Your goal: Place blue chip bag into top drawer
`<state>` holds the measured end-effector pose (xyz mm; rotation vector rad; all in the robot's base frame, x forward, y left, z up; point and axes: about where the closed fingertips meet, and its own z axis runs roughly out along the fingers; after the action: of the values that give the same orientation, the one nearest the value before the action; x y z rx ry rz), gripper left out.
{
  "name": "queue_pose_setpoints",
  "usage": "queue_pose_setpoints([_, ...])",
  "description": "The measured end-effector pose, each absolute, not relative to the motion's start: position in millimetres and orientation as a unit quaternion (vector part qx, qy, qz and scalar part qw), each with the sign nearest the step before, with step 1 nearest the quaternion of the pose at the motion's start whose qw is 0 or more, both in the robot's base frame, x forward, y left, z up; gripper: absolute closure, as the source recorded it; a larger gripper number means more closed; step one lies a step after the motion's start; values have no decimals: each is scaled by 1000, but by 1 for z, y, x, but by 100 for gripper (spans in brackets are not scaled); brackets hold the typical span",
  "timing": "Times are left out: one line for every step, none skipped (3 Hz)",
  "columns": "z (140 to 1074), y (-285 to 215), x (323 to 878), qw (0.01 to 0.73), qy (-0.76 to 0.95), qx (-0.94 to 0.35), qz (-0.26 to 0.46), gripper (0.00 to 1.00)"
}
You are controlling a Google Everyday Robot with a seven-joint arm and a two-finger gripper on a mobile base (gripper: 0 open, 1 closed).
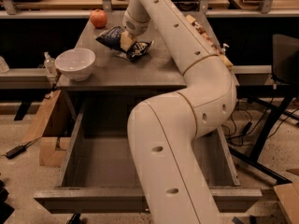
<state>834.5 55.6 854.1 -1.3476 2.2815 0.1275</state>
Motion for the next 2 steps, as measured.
queue_pose_setpoints([854,56,835,242,834,-493,47,73])
queue_pose_setpoints([854,56,835,242,834,-493,47,50])
